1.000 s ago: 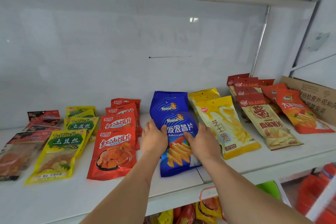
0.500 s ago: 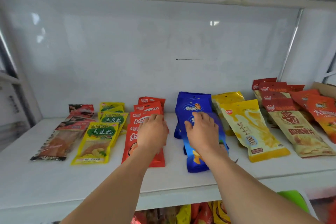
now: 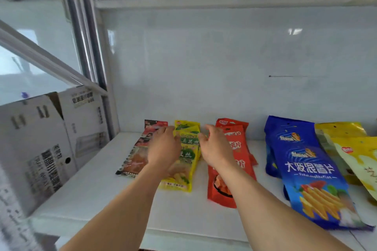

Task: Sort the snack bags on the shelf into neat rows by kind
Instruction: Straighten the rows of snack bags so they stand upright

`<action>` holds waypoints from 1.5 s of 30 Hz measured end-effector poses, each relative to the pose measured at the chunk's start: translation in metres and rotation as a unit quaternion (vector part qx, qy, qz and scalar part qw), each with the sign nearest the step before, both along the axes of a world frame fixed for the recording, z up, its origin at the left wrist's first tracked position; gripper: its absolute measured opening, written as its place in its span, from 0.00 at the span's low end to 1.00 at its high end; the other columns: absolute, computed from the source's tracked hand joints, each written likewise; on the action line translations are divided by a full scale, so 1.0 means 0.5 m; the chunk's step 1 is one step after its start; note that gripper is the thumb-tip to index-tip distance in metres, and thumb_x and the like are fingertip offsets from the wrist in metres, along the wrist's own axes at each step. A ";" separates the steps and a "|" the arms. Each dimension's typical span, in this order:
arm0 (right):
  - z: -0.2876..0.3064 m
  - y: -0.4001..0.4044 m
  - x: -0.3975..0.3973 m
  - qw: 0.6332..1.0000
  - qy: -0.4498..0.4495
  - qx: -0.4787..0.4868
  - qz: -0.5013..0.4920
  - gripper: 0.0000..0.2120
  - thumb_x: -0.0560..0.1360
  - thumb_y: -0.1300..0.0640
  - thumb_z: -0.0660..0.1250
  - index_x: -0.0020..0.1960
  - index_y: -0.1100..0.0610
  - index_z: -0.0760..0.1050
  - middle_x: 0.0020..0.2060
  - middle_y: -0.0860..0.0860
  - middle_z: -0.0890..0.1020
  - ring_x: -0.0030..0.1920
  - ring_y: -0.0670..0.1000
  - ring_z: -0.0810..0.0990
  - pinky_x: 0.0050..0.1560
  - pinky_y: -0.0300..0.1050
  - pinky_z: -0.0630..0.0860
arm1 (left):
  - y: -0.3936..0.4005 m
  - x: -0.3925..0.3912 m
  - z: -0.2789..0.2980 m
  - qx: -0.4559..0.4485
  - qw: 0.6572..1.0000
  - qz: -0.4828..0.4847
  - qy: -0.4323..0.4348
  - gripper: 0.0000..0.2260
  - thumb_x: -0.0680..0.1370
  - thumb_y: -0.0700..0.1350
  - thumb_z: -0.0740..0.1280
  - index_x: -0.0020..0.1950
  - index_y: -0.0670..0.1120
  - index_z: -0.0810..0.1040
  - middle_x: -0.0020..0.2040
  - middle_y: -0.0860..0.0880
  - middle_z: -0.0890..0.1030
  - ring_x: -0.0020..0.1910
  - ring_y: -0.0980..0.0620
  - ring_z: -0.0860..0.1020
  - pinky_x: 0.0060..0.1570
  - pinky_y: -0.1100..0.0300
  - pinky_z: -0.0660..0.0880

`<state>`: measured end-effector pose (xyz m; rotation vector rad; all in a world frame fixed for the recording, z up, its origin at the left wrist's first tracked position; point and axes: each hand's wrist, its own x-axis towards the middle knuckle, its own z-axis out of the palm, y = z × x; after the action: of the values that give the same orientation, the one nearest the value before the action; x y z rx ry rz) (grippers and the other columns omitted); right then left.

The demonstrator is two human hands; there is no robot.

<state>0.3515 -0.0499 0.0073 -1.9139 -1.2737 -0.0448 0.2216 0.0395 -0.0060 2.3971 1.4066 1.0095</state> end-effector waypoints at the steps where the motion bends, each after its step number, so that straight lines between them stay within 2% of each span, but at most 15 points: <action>1: 0.003 0.028 -0.017 1.000 0.014 -0.001 0.005 0.21 0.82 0.50 0.60 0.72 0.58 0.69 0.67 0.56 0.74 0.68 0.57 0.72 0.67 0.50 0.69 | 0.032 -0.023 -0.001 -0.010 1.000 0.010 -0.007 0.17 0.82 0.49 0.60 0.69 0.45 0.74 0.68 0.42 0.75 0.66 0.39 0.72 0.62 0.48 0.70; 6: 0.004 0.168 -0.108 0.988 0.145 -0.016 0.049 0.23 0.83 0.46 0.56 0.74 0.56 0.66 0.71 0.53 0.73 0.68 0.55 0.73 0.64 0.47 0.69 | 0.194 -0.116 -0.017 -0.101 0.989 0.041 -0.098 0.21 0.82 0.52 0.60 0.72 0.44 0.71 0.71 0.40 0.73 0.69 0.39 0.70 0.67 0.48 0.68; 9: -0.004 0.235 -0.152 0.949 0.311 -0.011 0.051 0.24 0.83 0.43 0.54 0.73 0.54 0.66 0.71 0.52 0.71 0.66 0.55 0.72 0.59 0.48 0.67 | 0.265 -0.138 -0.039 -0.189 0.973 0.020 -0.130 0.27 0.82 0.57 0.60 0.76 0.43 0.66 0.74 0.40 0.70 0.71 0.39 0.70 0.69 0.47 0.68; 11: -0.008 0.269 -0.168 0.930 0.366 -0.014 0.041 0.25 0.83 0.42 0.54 0.73 0.55 0.67 0.71 0.53 0.71 0.66 0.55 0.71 0.61 0.48 0.67 | 0.299 -0.142 -0.053 -0.227 0.966 -0.004 -0.125 0.30 0.81 0.59 0.60 0.77 0.43 0.64 0.75 0.41 0.69 0.72 0.40 0.69 0.67 0.50 0.68; 14: -0.016 0.309 -0.177 0.938 0.343 -0.037 0.026 0.28 0.82 0.39 0.52 0.72 0.58 0.69 0.71 0.55 0.73 0.69 0.56 0.71 0.70 0.53 0.67 | 0.327 -0.142 -0.073 -0.249 0.961 -0.060 -0.108 0.28 0.80 0.61 0.62 0.73 0.44 0.69 0.71 0.41 0.74 0.67 0.41 0.73 0.56 0.56 0.68; 17: -0.020 0.335 -0.175 0.954 0.288 -0.080 0.006 0.33 0.82 0.37 0.48 0.71 0.61 0.71 0.70 0.57 0.73 0.70 0.57 0.71 0.71 0.53 0.66 | 0.333 -0.144 -0.089 -0.214 0.971 -0.097 -0.051 0.23 0.77 0.62 0.63 0.68 0.51 0.73 0.65 0.46 0.79 0.62 0.42 0.77 0.60 0.52 0.73; 21: -0.023 0.365 -0.170 0.954 0.276 -0.112 -0.028 0.36 0.82 0.36 0.46 0.74 0.65 0.67 0.72 0.61 0.70 0.72 0.59 0.69 0.73 0.54 0.64 | 0.333 -0.147 -0.095 -0.208 0.974 -0.089 -0.034 0.23 0.76 0.62 0.62 0.67 0.52 0.75 0.63 0.46 0.79 0.60 0.42 0.78 0.61 0.46 0.75; 23: -0.030 0.378 -0.173 0.946 0.302 -0.111 -0.031 0.36 0.82 0.36 0.46 0.74 0.64 0.66 0.73 0.61 0.69 0.73 0.60 0.68 0.73 0.54 0.64 | 0.334 -0.149 -0.100 -0.213 0.974 -0.074 -0.030 0.23 0.77 0.60 0.62 0.67 0.50 0.74 0.64 0.45 0.78 0.61 0.42 0.77 0.61 0.46 0.74; 28: -0.026 0.401 -0.175 0.917 0.392 -0.076 -0.006 0.38 0.79 0.31 0.48 0.73 0.58 0.69 0.67 0.57 0.76 0.66 0.58 0.75 0.67 0.56 0.71 | 0.349 -0.150 -0.098 -0.240 0.966 -0.067 -0.073 0.25 0.79 0.58 0.64 0.72 0.47 0.70 0.68 0.43 0.75 0.65 0.42 0.75 0.64 0.49 0.72; 32: -0.032 0.406 -0.165 0.907 0.419 -0.048 0.006 0.36 0.78 0.30 0.48 0.66 0.56 0.74 0.56 0.54 0.82 0.56 0.55 0.81 0.62 0.56 0.76 | 0.359 -0.146 -0.096 -0.261 0.953 -0.089 -0.125 0.19 0.79 0.55 0.67 0.66 0.48 0.74 0.63 0.47 0.79 0.59 0.45 0.79 0.61 0.50 0.75; 35: -0.044 0.411 -0.162 0.899 0.434 -0.058 0.000 0.37 0.77 0.29 0.48 0.68 0.55 0.73 0.58 0.56 0.81 0.58 0.57 0.80 0.62 0.58 0.76 | 0.366 -0.142 -0.094 -0.284 0.938 -0.108 -0.167 0.06 0.79 0.53 0.67 0.53 0.56 0.71 0.55 0.53 0.79 0.50 0.53 0.79 0.50 0.57 0.75; 37: -0.051 0.418 -0.160 0.887 0.458 -0.063 -0.002 0.37 0.77 0.29 0.48 0.69 0.55 0.73 0.60 0.57 0.81 0.59 0.58 0.80 0.62 0.58 0.76 | 0.370 -0.138 -0.088 -0.306 0.924 -0.126 -0.192 0.07 0.80 0.51 0.67 0.47 0.59 0.68 0.50 0.56 0.79 0.45 0.58 0.78 0.41 0.60 0.75; 39: -0.057 0.426 -0.157 0.871 0.488 -0.056 0.006 0.35 0.78 0.29 0.49 0.65 0.54 0.76 0.55 0.57 0.84 0.55 0.59 0.83 0.60 0.59 0.78 | 0.375 -0.136 -0.083 -0.310 0.922 -0.136 -0.189 0.05 0.81 0.50 0.66 0.50 0.58 0.69 0.49 0.55 0.80 0.45 0.58 0.79 0.36 0.63 0.73; 42: -0.067 0.435 -0.158 0.852 0.521 -0.050 0.026 0.31 0.79 0.31 0.50 0.57 0.53 0.80 0.46 0.57 0.87 0.48 0.59 0.86 0.56 0.61 0.80 | 0.382 -0.132 -0.081 -0.301 0.925 -0.146 -0.180 0.02 0.81 0.49 0.64 0.54 0.53 0.72 0.49 0.53 0.81 0.45 0.58 0.79 0.36 0.63 0.72; 45: -0.073 0.444 -0.158 0.842 0.535 -0.054 0.043 0.30 0.80 0.33 0.51 0.55 0.54 0.81 0.45 0.57 0.87 0.47 0.59 0.86 0.55 0.62 0.80 | 0.388 -0.133 -0.085 -0.288 0.931 -0.140 -0.175 0.05 0.82 0.48 0.63 0.57 0.51 0.74 0.53 0.50 0.81 0.47 0.56 0.80 0.39 0.63 0.74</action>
<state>0.2723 0.1721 -0.0291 -1.5217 -0.5631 1.0213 0.1552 0.2334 -0.0485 1.8099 1.0127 0.7624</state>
